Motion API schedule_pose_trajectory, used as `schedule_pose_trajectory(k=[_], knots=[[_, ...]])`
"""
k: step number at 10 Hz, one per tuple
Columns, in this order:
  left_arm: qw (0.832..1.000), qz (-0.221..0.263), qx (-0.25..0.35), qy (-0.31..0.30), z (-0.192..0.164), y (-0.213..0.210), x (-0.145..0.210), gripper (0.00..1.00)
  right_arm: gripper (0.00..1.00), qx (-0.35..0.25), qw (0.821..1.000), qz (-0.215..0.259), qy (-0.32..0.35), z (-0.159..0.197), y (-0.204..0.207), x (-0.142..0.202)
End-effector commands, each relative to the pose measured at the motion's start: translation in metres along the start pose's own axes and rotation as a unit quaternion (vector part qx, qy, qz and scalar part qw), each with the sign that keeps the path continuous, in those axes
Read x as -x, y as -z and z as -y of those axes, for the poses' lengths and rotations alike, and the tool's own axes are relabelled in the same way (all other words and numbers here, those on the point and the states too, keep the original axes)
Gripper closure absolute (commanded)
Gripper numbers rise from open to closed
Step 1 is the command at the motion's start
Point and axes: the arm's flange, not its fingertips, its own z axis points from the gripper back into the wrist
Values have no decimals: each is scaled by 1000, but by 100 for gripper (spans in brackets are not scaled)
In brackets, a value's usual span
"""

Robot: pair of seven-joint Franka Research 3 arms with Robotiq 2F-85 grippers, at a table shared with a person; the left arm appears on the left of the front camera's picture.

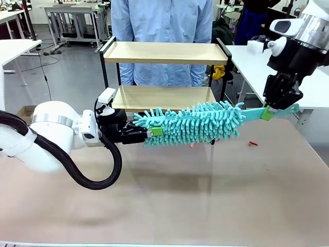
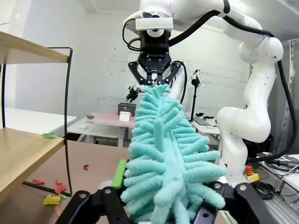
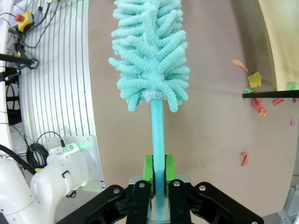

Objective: Clean the shelf.
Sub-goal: Hand the Duster back to the human.

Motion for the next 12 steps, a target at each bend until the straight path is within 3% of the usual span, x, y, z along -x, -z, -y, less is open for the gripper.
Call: schedule_pose_trajectory(k=[1,2,3,5,8,9,10,11,12], knots=[[1000,1,18,-3,-1,-1,-1,100,87,2,1000,5,-3,-1,-3,1],[1000,-1,22,-3,-1,-2,-1,100,87,2,1000,5,-3,-1,-3,1],[1000,-3,23,-3,-1,-3,-1,85,87,2,1000,5,-3,-1,-3,1],[1000,-4,26,-3,-1,-4,0,100,87,2,1000,5,-3,-1,-3,1],[999,1,36,11,4,-4,1,100,87,2,1000,5,-3,-1,-3,1],[999,-5,45,-19,5,-5,-1,100,87,2,1000,5,-3,-1,-3,1],[1000,-7,18,0,3,-1,2,100,66,-2,1000,-1,-1,-1,1,-1],[1000,-7,18,0,3,-1,2,100,31,2,1000,21,-9,-1,-12,3],[1000,-7,18,0,3,-1,2,100,9,12,999,41,-6,-4,-26,6]])
